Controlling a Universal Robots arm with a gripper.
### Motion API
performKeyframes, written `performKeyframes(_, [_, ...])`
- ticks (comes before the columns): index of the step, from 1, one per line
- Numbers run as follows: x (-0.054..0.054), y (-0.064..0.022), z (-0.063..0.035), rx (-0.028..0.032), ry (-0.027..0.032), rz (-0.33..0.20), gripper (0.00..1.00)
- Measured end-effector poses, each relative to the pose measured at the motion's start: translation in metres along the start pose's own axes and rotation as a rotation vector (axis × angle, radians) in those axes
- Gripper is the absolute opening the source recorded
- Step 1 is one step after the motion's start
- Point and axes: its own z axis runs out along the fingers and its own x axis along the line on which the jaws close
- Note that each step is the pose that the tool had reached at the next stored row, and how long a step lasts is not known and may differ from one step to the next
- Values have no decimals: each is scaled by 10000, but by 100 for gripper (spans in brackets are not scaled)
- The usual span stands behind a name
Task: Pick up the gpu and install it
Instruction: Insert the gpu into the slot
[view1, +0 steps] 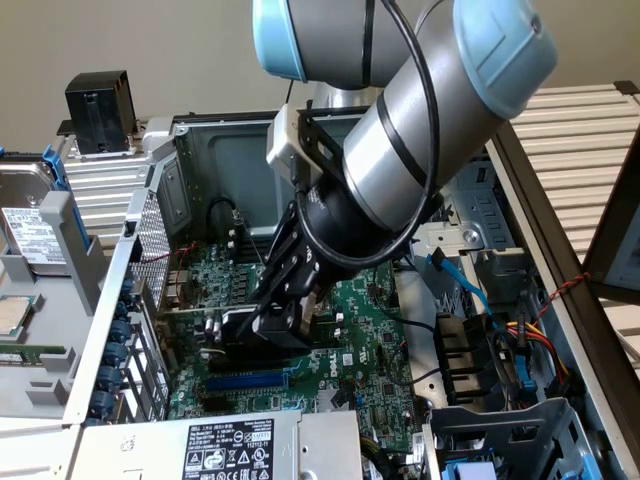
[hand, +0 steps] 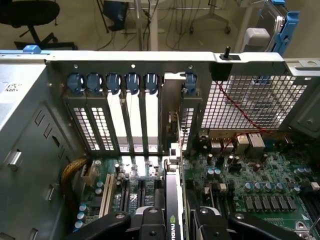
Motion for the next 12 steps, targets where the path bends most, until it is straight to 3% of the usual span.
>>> performKeyframes(7, [2, 3, 22, -78, -33, 42, 27])
performKeyframes(12, [5, -9, 54, -81, -37, 49, 27])
